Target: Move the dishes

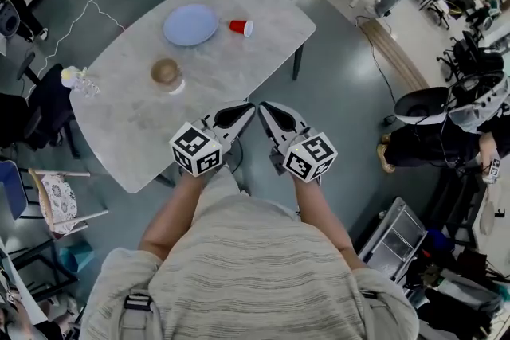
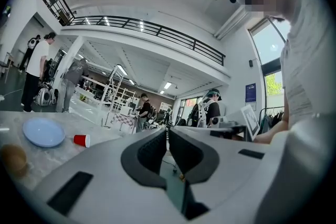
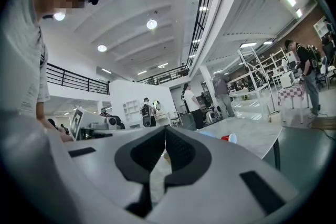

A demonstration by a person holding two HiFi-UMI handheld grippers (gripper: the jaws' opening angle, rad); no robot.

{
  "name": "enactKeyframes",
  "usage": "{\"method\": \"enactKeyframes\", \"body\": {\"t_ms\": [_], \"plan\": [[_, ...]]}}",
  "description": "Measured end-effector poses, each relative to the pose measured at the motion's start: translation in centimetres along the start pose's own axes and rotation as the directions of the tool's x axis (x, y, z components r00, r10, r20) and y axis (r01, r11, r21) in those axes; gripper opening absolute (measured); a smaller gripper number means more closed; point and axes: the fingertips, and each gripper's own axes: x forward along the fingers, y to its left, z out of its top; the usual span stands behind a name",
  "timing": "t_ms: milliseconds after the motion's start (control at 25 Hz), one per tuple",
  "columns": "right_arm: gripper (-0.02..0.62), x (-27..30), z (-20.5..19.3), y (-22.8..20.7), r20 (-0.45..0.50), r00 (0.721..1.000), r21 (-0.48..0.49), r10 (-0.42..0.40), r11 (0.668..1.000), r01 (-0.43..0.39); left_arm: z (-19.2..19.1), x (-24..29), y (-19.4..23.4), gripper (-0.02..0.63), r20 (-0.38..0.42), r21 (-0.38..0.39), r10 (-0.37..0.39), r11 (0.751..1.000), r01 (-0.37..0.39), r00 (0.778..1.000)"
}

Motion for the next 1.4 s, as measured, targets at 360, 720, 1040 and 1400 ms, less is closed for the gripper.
{"method": "enactKeyframes", "body": {"t_ms": [360,720,1040,1400], "plan": [[0.018,10.0,1.7,-5.9,-0.035,0.999,-0.022,0.011,1.0,-0.012,3.1,2.2,11.7,0.029,0.026,-0.027,0.057,0.998,-0.057,0.998],[0.018,19.2,2.9,-9.7,-0.066,0.998,-0.035,0.016,0.999,-0.018,6.0,3.3,20.8,0.029,0.042,-0.037,0.069,0.997,-0.067,0.997],[0.018,22.9,2.5,-13.5,-0.156,0.985,-0.048,0.069,0.996,-0.077,6.1,5.2,25.3,0.029,0.038,-0.059,0.144,0.988,-0.142,0.989],[0.019,29.5,1.0,-16.8,-0.362,0.87,-0.111,0.334,0.911,-0.396,5.3,5.6,31.8,0.029,0.042,-0.11,0.441,0.894,-0.434,0.897]]}}
